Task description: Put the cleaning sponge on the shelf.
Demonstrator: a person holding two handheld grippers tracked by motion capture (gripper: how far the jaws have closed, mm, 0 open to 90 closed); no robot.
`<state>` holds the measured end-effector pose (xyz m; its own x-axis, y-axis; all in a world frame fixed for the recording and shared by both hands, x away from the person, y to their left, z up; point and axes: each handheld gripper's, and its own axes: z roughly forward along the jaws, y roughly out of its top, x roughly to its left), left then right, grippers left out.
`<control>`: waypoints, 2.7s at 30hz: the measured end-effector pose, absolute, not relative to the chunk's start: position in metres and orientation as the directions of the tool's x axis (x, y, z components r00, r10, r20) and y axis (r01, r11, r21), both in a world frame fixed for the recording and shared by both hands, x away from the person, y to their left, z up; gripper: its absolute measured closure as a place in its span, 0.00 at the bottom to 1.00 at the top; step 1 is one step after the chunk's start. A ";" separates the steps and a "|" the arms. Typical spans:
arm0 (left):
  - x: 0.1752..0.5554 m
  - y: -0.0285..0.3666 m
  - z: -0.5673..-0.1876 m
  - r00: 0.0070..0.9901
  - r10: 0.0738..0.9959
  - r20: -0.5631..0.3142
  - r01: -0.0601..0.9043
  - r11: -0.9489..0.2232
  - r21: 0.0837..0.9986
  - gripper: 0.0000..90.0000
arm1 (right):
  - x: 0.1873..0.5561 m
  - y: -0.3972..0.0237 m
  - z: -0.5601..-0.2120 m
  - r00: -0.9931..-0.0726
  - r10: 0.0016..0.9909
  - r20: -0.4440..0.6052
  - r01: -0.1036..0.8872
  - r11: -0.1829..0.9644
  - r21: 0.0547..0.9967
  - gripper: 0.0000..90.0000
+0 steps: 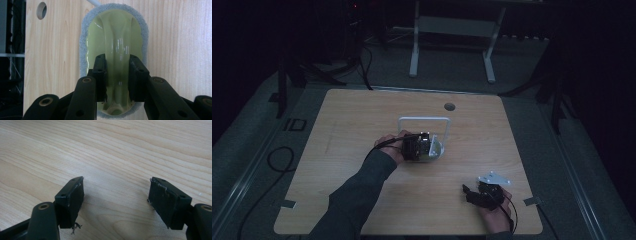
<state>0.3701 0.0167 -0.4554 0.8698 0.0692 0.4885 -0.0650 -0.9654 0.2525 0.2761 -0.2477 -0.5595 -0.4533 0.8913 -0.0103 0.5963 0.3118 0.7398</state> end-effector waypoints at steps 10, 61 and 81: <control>0.376 0.013 -0.463 0.872 0.060 0.487 -0.067 -0.969 0.239 0.79 | 0.276 -0.248 -0.560 -0.453 0.891 -0.009 0.597 0.311 0.739 0.31; 0.399 0.007 -0.477 0.842 0.071 0.535 -0.058 -0.973 0.222 0.79 | 0.276 -0.248 -0.559 -0.456 0.890 -0.009 0.597 0.314 0.738 0.30; 0.402 0.009 -0.477 0.829 0.104 0.549 -0.036 -0.971 0.238 0.67 | 0.276 -0.247 -0.559 -0.456 0.890 -0.009 0.597 0.314 0.738 0.30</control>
